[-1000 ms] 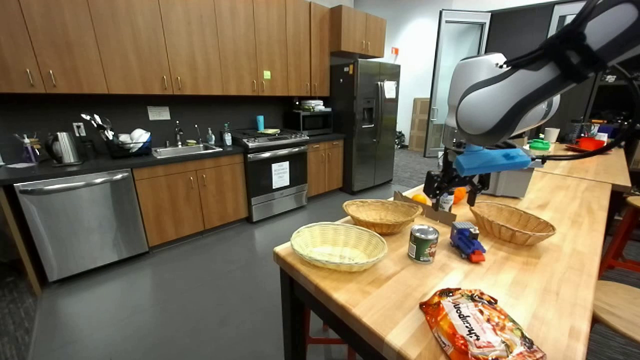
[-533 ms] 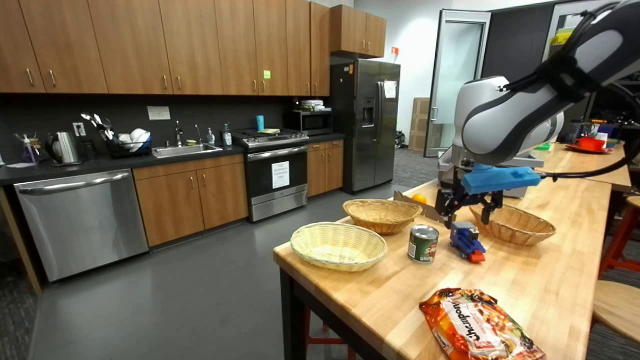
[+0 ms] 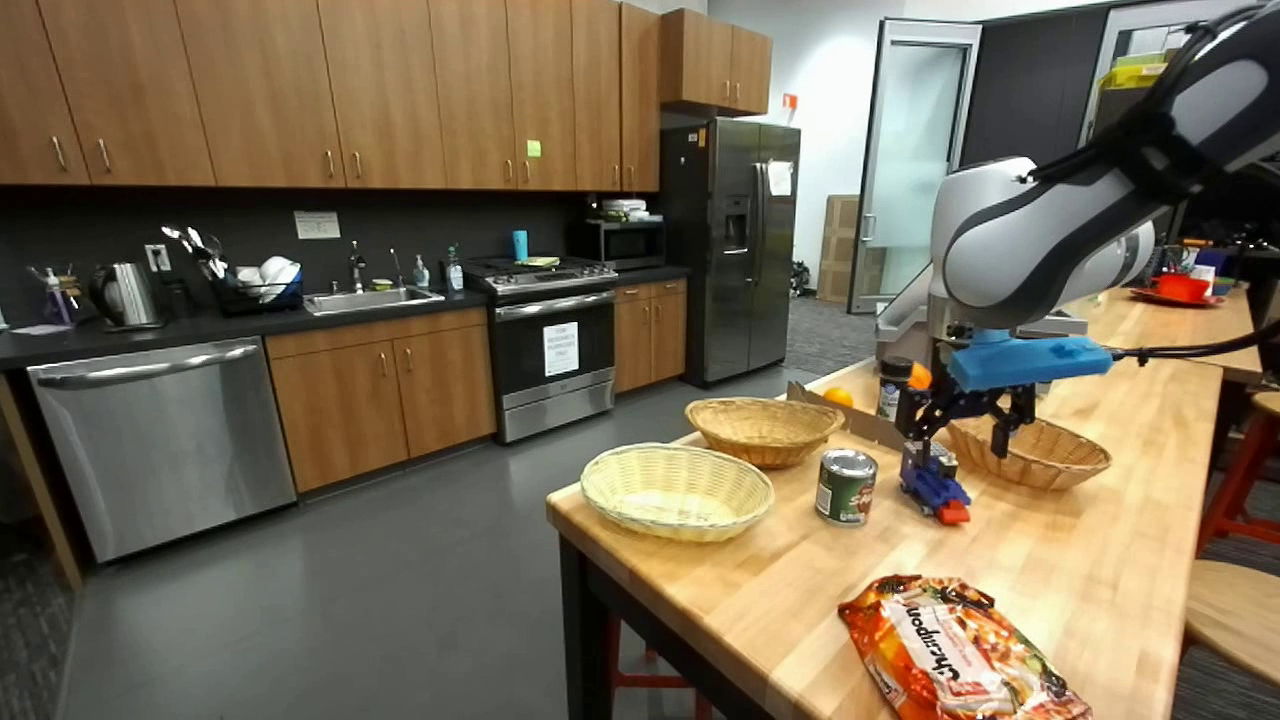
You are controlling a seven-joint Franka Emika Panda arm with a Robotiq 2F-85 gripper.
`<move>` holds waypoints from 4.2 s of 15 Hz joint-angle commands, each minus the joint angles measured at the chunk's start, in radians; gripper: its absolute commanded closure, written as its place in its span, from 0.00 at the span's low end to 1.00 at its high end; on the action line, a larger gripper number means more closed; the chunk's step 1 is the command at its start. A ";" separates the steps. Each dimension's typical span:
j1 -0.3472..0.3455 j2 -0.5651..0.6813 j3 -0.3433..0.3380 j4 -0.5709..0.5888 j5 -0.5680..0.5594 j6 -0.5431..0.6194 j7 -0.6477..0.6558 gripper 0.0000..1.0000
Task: Move the toy train forwards then put it in the basket on the right.
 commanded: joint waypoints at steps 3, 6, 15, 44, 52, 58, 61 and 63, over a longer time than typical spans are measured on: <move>0.039 0.056 0.021 0.063 0.000 0.054 -0.008 0.00; 0.049 0.096 0.029 0.079 -0.008 0.108 0.004 0.00; 0.068 0.171 0.027 0.100 -0.002 0.181 0.001 0.00; -0.024 -0.139 -0.015 -0.082 0.065 -0.146 0.020 0.00; 0.037 -0.130 0.057 0.109 0.034 -0.265 -0.019 0.00; 0.015 -0.194 0.025 0.018 0.036 -0.288 -0.017 0.00; 0.002 -0.227 0.024 -0.056 0.037 -0.299 0.016 0.00; -0.001 -0.236 0.032 -0.117 0.041 -0.273 0.039 0.00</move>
